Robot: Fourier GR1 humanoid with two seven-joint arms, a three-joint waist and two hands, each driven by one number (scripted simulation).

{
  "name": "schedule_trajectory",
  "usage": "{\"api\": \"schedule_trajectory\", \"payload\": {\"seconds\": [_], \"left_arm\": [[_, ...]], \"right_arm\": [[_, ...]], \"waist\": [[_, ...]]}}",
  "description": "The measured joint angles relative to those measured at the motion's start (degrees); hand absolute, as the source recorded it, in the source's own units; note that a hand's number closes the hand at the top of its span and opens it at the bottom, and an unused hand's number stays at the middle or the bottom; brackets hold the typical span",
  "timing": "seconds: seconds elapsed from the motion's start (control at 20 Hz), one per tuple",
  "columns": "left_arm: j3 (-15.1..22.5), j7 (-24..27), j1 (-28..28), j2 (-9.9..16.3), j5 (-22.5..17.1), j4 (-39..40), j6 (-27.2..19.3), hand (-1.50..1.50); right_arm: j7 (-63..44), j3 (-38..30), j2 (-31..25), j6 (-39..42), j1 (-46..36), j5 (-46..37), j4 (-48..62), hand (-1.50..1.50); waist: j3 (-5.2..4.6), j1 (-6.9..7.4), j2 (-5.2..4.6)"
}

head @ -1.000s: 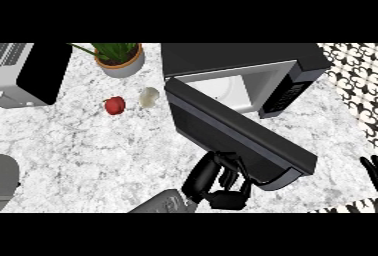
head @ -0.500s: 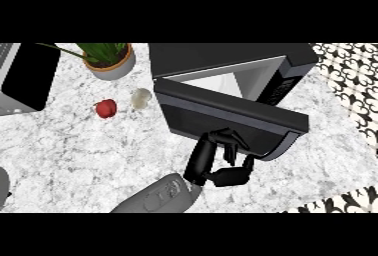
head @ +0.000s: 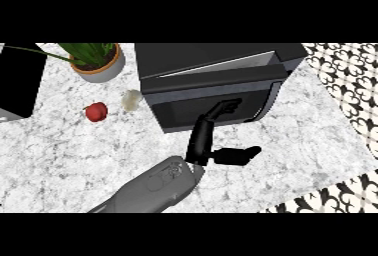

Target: Pick up the milk, place it into the microwave and close the microwave

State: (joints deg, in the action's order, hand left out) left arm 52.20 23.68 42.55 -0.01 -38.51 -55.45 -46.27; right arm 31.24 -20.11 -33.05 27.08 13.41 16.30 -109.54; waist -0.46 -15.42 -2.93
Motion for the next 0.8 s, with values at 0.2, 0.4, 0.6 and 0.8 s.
{"api": "schedule_trajectory", "payload": {"seconds": [0.2, 0.4, 0.6, 0.8], "left_arm": [[-2.02, 0.61, 2.37, 0.00, -3.14, 1.01, -1.66, -1.50], [-2.22, 2.48, 2.22, 0.05, -5.44, 0.44, -2.78, -1.50], [-2.09, 3.95, 2.64, 0.01, -7.36, 0.58, -2.91, -1.50], [-1.90, 5.20, 3.18, 0.00, -9.15, 0.80, -2.84, -1.50]], "right_arm": [[0.44, -2.28, -2.11, -1.58, -2.32, -2.53, -0.27, 1.50], [0.60, -3.31, -3.50, -2.52, -4.29, -4.00, -0.21, 1.50], [0.59, -3.70, -4.40, -2.99, -5.85, -4.80, 0.39, 1.50], [0.52, -3.85, -5.14, -3.29, -7.43, -5.26, 1.29, 1.50]], "waist": [[0.03, -0.49, -0.65], [0.09, -0.66, -1.01], [0.19, -0.79, -1.36], [0.25, -0.69, -1.69]]}}
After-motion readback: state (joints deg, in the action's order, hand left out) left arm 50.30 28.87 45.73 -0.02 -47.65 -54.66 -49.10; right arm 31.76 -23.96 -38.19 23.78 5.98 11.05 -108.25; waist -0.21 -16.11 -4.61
